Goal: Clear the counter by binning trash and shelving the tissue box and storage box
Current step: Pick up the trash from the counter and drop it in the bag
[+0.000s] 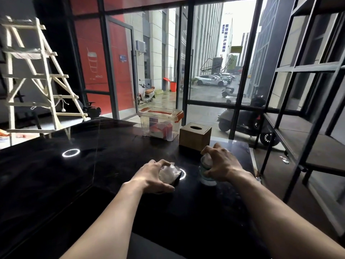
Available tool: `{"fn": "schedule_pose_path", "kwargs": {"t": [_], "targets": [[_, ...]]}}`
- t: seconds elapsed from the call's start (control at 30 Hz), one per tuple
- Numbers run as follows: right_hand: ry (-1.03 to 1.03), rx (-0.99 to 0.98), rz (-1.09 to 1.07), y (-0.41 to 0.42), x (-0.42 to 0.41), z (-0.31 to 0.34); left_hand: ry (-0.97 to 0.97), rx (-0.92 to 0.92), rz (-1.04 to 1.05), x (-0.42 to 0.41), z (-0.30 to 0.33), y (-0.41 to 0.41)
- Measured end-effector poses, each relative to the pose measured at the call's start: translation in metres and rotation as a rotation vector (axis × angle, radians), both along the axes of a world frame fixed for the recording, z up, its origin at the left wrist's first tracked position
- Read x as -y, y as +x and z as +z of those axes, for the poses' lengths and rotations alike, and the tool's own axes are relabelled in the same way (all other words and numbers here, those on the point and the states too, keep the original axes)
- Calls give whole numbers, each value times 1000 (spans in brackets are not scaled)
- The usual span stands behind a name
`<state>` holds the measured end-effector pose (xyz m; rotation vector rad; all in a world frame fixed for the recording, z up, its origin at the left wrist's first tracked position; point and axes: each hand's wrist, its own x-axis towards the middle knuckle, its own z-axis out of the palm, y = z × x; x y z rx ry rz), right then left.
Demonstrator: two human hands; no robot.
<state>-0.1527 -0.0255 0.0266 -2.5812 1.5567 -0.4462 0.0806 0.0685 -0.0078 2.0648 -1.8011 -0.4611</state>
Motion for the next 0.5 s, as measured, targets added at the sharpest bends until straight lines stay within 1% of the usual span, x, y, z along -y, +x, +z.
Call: {"fn": "schedule_pose_path", "kwargs": {"t": [0.23, 0.5], "targets": [[-20, 24, -23, 0, -11, 1, -124, -79, -47, 4, 7, -2], [-41, 48, -98, -20, -35, 26, -321, -119, -155, 18, 37, -28]]}}
